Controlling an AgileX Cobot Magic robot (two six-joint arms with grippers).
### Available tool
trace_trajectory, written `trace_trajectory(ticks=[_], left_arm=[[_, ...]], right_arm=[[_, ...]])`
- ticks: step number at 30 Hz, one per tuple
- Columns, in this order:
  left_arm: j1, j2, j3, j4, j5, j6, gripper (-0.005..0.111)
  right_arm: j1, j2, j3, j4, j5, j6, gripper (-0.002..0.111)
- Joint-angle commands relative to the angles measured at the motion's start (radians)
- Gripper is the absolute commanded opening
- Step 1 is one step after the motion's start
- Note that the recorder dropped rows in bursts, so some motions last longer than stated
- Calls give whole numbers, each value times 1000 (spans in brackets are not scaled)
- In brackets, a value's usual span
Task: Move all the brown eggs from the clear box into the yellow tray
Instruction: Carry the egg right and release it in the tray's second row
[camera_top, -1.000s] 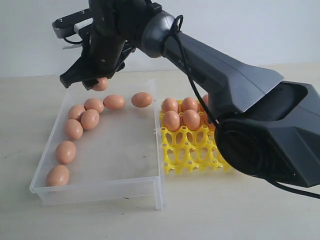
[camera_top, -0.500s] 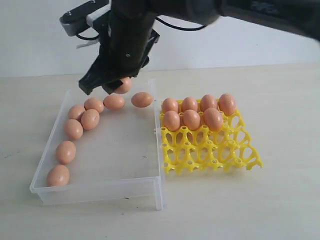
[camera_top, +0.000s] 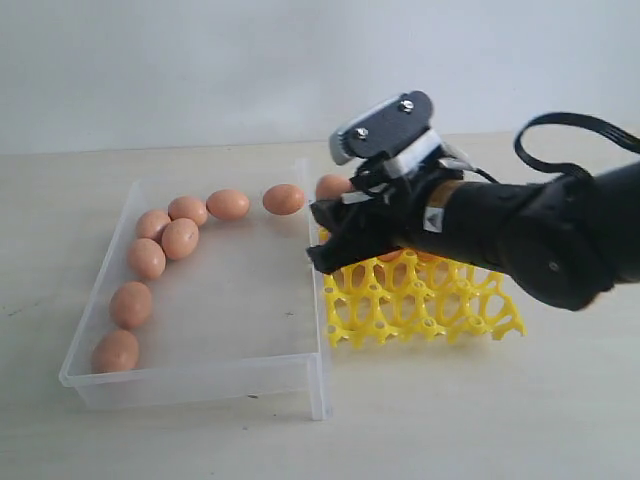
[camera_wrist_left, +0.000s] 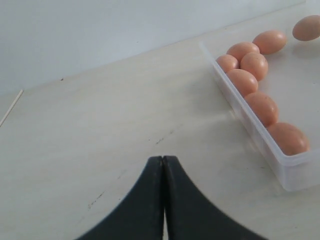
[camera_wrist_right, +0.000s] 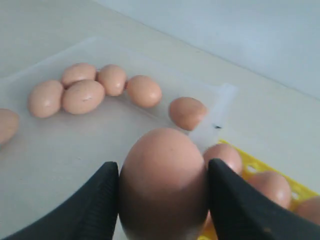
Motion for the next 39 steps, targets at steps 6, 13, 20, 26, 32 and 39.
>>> trace_trajectory(ticks=[6, 13, 20, 26, 32, 39], left_arm=[[-2, -6, -4, 0, -8, -5, 0], [-2, -6, -4, 0, -8, -5, 0], [-2, -6, -4, 0, -8, -5, 0], [-2, -6, -4, 0, -8, -5, 0], [-2, -6, -4, 0, -8, -5, 0], [-2, -6, -4, 0, -8, -5, 0]], right_arm=[[-197, -30, 214, 68, -305, -63, 0], [-319, 1, 224, 46, -323, -43, 0], [-385, 101, 224, 30, -407, -10, 0], [-385, 161, 220, 18, -459, 8, 0], [-385, 214, 208, -1, -492, 28, 0], [-385, 246, 154, -41, -481, 62, 0]])
